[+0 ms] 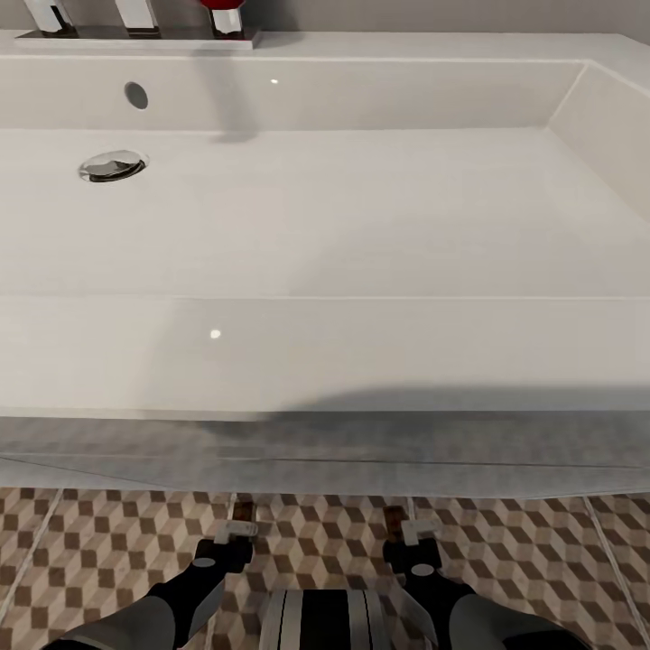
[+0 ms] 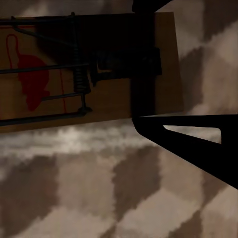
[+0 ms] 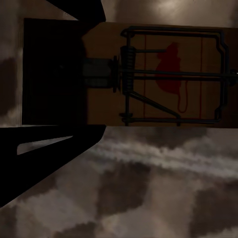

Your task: Take the four mousetraps from the cabinet in the bathroom and place them on the bathroom floor. Make sure all four end up on the same floor surface, and ensure that at least two of them are either under or directly next to the same bathroom sink.

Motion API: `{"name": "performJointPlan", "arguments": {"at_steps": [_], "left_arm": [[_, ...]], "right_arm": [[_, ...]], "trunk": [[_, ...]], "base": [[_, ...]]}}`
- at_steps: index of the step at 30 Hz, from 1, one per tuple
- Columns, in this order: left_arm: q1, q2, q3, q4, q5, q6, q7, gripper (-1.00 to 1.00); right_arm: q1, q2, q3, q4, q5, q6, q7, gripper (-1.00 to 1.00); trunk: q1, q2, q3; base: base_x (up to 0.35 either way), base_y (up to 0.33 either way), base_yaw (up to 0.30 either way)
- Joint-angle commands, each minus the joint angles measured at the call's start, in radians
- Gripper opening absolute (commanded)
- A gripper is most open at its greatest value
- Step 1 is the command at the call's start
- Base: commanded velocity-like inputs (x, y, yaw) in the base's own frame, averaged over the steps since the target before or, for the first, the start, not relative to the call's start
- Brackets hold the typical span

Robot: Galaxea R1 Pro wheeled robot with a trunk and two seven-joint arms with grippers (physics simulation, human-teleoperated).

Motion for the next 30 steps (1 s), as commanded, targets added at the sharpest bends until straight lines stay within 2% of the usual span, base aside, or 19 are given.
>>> {"name": "performJointPlan", "arguments": {"at_steps": [1, 8, 17, 30], "left_arm": [[-0.001, 0.0, -0.009, 0.001, 0.009, -0.003, 0.007, -1.0], [-0.003, -0.001, -0.011, -0.005, 0.011, 0.002, -0.001, -1.0], [-0.004, -0.018, -0.013, -0.032, 0.009, 0.009, -0.008, -1.0], [-0.004, -0.019, -0.013, -0.078, 0.009, 0.031, -0.009, -1.0]], "right_arm": [[-0.001, 0.001, 0.006, 0.0, 0.003, -0.001, -0.006, -1.0], [0.0, 0.004, 0.008, -0.004, 0.002, -0.004, -0.006, -1.0], [0.0, 0.005, 0.007, -0.034, 0.002, -0.004, -0.006, -1.0], [-0.001, 0.007, 0.007, -0.072, 0.002, -0.004, -0.006, -1.0]], "trunk": [[0.0, 0.0, -0.001], [0.0, 0.0, -0.001], [0.0, 0.0, -0.001], [0.0, 0.0, -0.001]], "base": [[0.0, 0.0, 0.0], [0.0, 0.0, 0.0], [0.0, 0.0, 0.0], [0.0, 0.0, 0.0]]}}
